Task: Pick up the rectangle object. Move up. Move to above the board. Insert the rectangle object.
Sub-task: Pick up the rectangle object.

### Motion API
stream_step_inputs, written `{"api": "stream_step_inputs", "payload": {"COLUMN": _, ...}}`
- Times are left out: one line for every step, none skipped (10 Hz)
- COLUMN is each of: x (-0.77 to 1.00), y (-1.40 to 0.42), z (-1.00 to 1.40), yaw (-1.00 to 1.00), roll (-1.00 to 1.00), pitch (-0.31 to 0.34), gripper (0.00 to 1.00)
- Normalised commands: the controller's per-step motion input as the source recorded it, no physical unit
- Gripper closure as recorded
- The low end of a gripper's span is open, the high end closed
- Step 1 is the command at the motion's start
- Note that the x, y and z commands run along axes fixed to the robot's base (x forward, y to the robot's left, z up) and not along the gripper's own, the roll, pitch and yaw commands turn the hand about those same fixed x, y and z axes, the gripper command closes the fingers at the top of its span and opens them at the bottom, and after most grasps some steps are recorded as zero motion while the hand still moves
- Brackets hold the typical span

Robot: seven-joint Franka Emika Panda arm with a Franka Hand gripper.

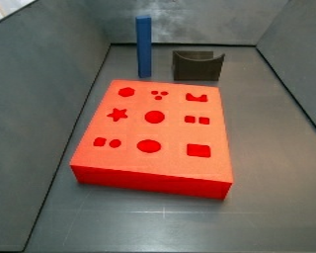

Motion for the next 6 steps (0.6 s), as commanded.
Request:
{"api": "stream_step_inputs", "payload": {"x": -0.02, "y": 0.0, "z": -0.01, "yaw": 0.0, "roll": -0.02, "pitch": 0.0, "gripper": 0.0}}
{"api": "stream_step_inputs", "payload": {"x": 0.0, "y": -0.25, "z": -0.08, "yaw": -0.9, "roll": -0.04, "pitch": -0.021, "gripper": 0.0}}
{"api": "stream_step_inputs", "payload": {"x": 0.0, "y": -0.23, "z": -0.07, "yaw": -0.94, "roll": -0.03, "pitch": -0.026, "gripper": 0.0}}
{"api": "stream_step_inputs", "payload": {"x": 0.0, "y": -0.2, "z": -0.07, "yaw": -0.96, "roll": -0.03, "pitch": -0.023, "gripper": 0.0}}
{"api": "stream_step_inputs", "payload": {"x": 0.0, "y": -0.2, "z": -0.07, "yaw": -0.96, "roll": -0.03, "pitch": -0.023, "gripper": 0.0}}
{"api": "stream_step_inputs", "payload": {"x": 0.0, "y": -0.2, "z": -0.06, "yaw": -0.96, "roll": -0.03, "pitch": -0.017, "gripper": 0.0}}
